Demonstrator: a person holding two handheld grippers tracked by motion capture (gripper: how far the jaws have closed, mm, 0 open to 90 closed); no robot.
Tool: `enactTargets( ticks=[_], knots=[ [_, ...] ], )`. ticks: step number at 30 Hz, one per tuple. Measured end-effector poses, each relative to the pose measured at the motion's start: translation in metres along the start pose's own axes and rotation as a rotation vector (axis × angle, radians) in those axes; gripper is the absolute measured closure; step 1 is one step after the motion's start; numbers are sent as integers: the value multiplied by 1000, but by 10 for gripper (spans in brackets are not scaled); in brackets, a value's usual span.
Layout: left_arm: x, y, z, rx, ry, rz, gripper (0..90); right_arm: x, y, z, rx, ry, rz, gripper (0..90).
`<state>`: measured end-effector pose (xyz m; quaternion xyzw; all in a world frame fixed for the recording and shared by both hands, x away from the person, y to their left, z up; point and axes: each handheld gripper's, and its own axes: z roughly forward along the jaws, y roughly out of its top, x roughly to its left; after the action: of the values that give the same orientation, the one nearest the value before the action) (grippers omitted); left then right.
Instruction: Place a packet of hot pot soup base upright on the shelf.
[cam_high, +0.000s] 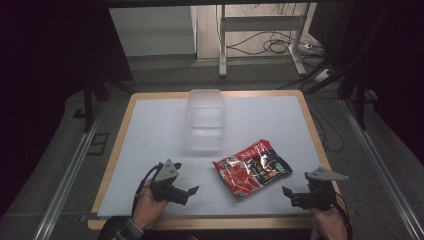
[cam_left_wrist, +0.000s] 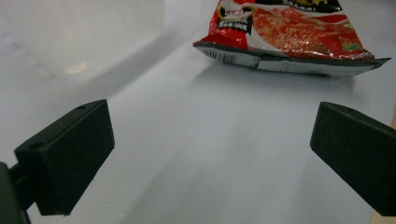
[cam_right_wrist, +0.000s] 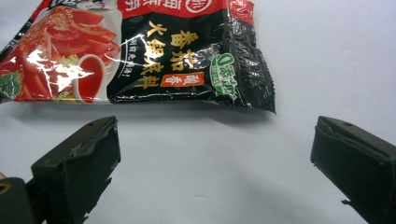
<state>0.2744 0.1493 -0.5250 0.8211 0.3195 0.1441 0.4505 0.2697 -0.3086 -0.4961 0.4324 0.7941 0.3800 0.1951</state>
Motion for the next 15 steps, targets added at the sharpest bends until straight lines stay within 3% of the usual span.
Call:
enactTargets(
  ticks=[3, 9, 15],
  knots=[
    [2, -1, 2, 18, -13, -22, 2, -1, 0, 1, -6, 10, 4, 12],
    [-1, 1, 4, 36, -10, -5, 8, 3, 1, 2, -35, 24, 3, 8],
    [0, 2, 6, 54, -5, -6, 9, 0, 1, 3, -28, 12, -26, 9]
  ],
)
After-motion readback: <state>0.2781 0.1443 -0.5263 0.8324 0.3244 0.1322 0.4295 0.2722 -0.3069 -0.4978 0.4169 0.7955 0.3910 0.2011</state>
